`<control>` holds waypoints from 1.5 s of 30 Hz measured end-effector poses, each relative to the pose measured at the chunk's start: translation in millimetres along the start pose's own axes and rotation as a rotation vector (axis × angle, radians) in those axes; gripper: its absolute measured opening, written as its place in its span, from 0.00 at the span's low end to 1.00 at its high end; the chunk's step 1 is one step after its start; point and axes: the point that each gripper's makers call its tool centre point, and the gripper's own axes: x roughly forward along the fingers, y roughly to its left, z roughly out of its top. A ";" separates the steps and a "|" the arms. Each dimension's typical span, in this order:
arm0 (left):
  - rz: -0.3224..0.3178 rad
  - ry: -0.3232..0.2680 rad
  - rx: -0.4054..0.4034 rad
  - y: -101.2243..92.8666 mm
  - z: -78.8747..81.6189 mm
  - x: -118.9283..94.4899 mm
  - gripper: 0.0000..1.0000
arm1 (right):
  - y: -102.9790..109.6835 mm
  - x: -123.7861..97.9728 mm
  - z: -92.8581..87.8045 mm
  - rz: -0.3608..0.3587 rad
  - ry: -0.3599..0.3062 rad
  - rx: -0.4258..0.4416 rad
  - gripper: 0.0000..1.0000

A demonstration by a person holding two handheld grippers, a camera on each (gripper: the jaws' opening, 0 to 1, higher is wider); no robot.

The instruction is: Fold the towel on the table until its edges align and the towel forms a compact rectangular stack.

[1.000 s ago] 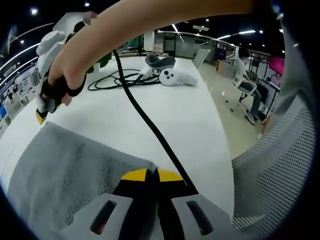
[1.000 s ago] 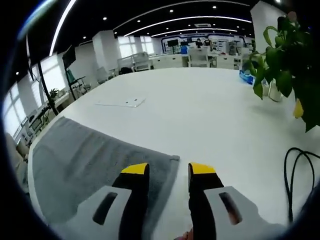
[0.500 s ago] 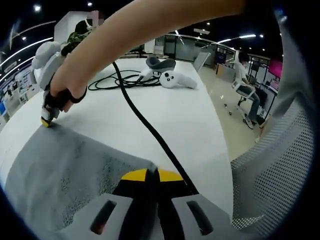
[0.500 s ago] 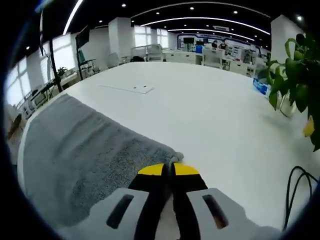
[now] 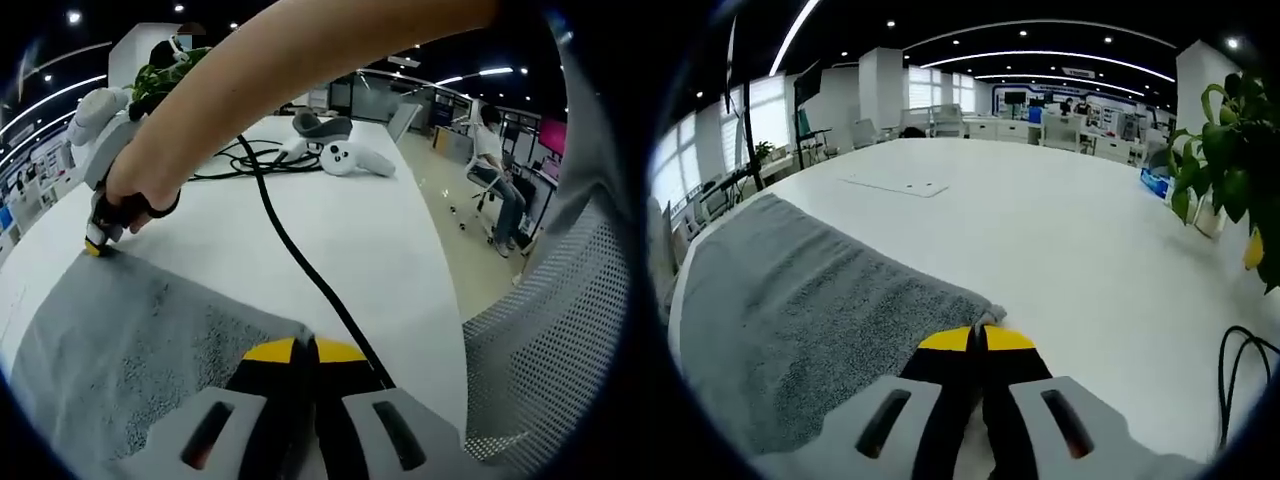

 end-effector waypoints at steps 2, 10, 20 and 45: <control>-0.004 0.009 0.000 0.5 1.1 0.3 0.04 | -3.1 3.1 0.0 -0.010 0.026 0.000 0.00; 0.045 -0.067 -0.080 16.6 26.1 -25.5 0.03 | -1.7 -13.8 16.9 -0.021 -0.006 0.182 0.00; 0.096 -0.189 -0.102 28.9 60.5 -72.9 0.04 | 27.5 -50.6 70.6 0.025 -0.116 0.239 0.00; 0.407 -0.362 -0.200 79.9 55.8 -240.2 0.04 | 121.7 -87.1 189.2 0.139 -0.279 0.265 0.00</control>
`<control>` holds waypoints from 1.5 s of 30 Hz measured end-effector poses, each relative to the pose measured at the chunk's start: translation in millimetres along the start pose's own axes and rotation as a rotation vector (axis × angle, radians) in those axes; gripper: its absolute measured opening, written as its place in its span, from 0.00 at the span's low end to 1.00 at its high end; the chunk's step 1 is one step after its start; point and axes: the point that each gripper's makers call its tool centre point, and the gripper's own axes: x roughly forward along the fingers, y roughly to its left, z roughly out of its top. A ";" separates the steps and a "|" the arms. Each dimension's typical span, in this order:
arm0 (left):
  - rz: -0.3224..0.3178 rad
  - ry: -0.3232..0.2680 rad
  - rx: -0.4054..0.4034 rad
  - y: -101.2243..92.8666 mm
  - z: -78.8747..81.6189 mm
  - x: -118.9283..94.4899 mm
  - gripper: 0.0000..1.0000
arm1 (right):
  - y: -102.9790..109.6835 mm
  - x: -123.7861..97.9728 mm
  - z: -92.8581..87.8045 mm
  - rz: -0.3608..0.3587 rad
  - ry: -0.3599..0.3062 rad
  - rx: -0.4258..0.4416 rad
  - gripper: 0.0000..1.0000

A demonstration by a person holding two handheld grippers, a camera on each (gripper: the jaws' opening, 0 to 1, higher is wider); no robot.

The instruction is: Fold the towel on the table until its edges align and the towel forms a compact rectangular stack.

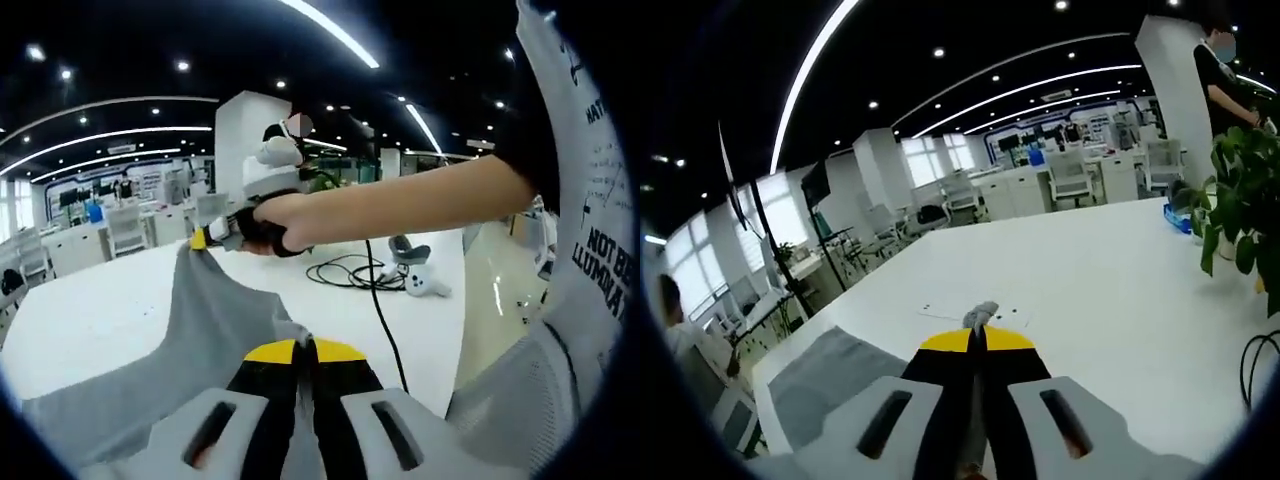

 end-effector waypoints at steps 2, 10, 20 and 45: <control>0.027 -0.005 0.005 11.9 1.4 -12.2 0.04 | 13.2 4.3 5.5 0.014 -0.009 -0.001 0.00; 0.154 -0.022 -0.004 57.9 5.5 -68.7 0.04 | 67.3 33.5 20.9 0.073 -0.031 -0.001 0.00; 0.290 -0.049 -0.027 91.8 5.6 -114.2 0.04 | 126.2 56.3 36.2 0.154 -0.047 -0.010 0.00; 0.608 -0.002 -0.073 165.1 -35.8 -231.7 0.04 | 231.7 95.0 26.0 0.314 -0.031 -0.024 0.00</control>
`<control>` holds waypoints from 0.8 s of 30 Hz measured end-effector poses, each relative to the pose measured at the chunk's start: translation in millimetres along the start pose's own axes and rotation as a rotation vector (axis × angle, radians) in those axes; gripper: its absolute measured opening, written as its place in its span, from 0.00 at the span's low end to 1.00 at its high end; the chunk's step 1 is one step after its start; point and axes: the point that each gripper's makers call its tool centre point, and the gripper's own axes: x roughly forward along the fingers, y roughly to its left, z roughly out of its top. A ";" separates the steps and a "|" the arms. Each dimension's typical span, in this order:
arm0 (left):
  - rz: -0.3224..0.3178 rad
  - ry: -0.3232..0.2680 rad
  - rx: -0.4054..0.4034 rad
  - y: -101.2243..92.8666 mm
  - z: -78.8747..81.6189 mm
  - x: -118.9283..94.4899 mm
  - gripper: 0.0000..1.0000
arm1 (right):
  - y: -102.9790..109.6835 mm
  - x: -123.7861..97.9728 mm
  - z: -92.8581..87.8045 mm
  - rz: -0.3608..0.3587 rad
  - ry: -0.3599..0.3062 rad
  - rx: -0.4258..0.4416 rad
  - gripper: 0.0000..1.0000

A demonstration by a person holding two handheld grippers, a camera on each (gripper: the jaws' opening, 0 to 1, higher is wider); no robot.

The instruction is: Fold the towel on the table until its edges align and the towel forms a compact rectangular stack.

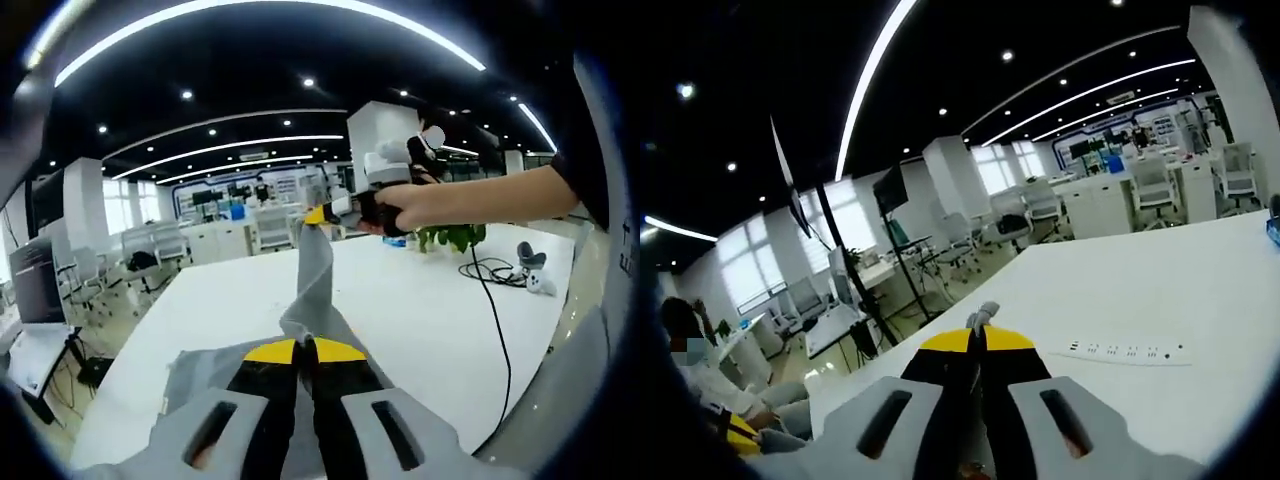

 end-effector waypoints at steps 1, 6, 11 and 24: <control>0.009 -0.001 -0.004 3.5 -0.9 -1.8 0.04 | 4.4 2.9 -1.0 0.011 0.005 -0.011 0.00; 0.043 -0.006 -0.024 17.2 -5.1 -7.1 0.04 | 13.7 11.1 -1.3 0.019 0.010 -0.015 0.00; 0.092 -0.027 -0.046 30.2 -4.9 -13.7 0.04 | 25.5 23.5 0.1 0.027 0.007 -0.012 0.00; 0.186 -0.039 -0.095 71.0 -20.7 -25.8 0.04 | 50.5 70.3 -8.4 0.066 0.042 -0.046 0.00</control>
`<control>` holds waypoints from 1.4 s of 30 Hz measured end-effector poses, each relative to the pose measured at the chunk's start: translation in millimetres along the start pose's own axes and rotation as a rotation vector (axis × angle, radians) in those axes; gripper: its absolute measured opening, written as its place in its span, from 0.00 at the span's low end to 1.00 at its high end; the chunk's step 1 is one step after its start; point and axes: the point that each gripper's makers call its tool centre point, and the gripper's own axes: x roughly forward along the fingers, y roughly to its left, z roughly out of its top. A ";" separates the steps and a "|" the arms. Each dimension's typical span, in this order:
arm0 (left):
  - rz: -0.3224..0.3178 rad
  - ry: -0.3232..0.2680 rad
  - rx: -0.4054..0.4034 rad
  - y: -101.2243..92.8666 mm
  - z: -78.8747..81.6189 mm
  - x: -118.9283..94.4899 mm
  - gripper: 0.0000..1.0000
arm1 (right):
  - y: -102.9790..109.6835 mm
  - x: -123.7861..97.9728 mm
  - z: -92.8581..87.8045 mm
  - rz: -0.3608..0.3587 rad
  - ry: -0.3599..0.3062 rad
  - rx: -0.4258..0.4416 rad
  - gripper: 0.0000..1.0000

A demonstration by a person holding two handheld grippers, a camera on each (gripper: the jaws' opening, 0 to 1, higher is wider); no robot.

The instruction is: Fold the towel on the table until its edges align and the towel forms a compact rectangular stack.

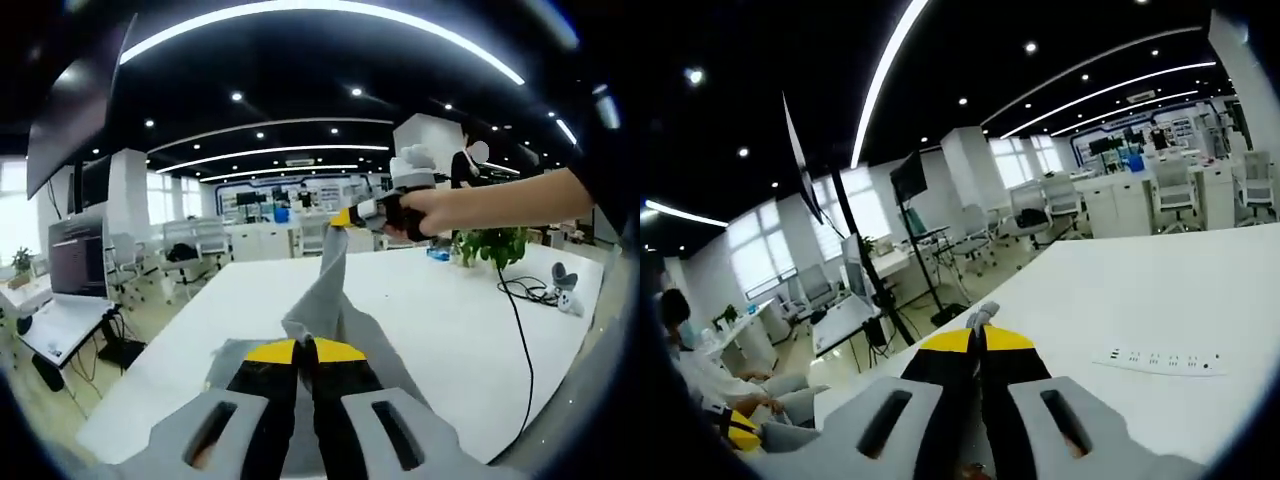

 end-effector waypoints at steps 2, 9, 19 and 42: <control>0.013 0.000 -0.006 7.4 -2.9 -0.3 0.04 | 4.6 9.0 -3.8 0.009 0.007 0.002 0.00; 0.058 -0.006 -0.034 30.6 -10.7 -3.2 0.04 | 20.1 38.6 -16.3 0.028 0.040 -0.001 0.00; 0.112 0.011 -0.085 70.5 -39.2 -3.3 0.04 | 37.5 79.4 -39.2 0.042 0.084 -0.041 0.00; 0.307 0.119 -0.220 118.4 -136.9 4.0 0.04 | 50.8 162.6 -133.5 0.001 0.251 -0.111 0.00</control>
